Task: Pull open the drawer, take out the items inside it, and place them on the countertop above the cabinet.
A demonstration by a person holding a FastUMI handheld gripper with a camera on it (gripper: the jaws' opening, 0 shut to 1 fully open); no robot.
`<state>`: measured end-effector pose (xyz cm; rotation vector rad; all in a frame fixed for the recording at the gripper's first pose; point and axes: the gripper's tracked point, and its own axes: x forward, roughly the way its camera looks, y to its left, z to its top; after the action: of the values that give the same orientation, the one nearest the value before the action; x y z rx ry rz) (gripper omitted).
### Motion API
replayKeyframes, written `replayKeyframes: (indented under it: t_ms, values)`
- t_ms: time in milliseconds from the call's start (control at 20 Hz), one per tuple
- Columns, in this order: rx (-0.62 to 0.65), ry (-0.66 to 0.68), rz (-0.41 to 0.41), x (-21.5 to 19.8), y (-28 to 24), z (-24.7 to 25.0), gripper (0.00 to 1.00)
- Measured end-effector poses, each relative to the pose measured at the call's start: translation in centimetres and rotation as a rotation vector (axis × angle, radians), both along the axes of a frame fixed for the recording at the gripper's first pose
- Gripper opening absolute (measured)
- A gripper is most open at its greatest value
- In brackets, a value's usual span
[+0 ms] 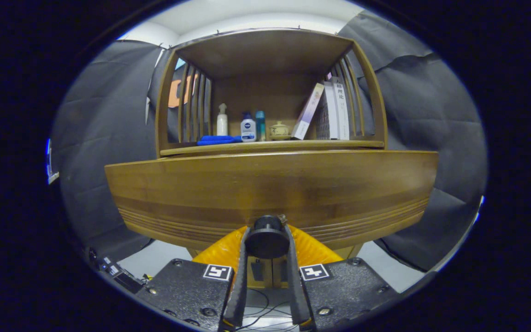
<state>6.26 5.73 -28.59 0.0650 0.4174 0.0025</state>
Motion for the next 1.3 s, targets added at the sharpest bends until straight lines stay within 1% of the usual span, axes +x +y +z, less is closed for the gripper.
replayKeyframes:
  t_ms: [250,550,1200,1250,1300]
  values:
    - [0.003,0.010,0.007,-2.4,0.0,-0.2,0.40]
    - [-0.005,0.013,0.034,-4.7,0.8,-0.1,0.41]
    - [-0.008,0.013,0.038,-5.8,0.7,-0.2,0.41]
    - [0.000,0.000,0.030,-5.9,0.5,0.1,0.42]
    - [0.001,-0.042,0.018,-5.7,0.2,1.4,0.51]
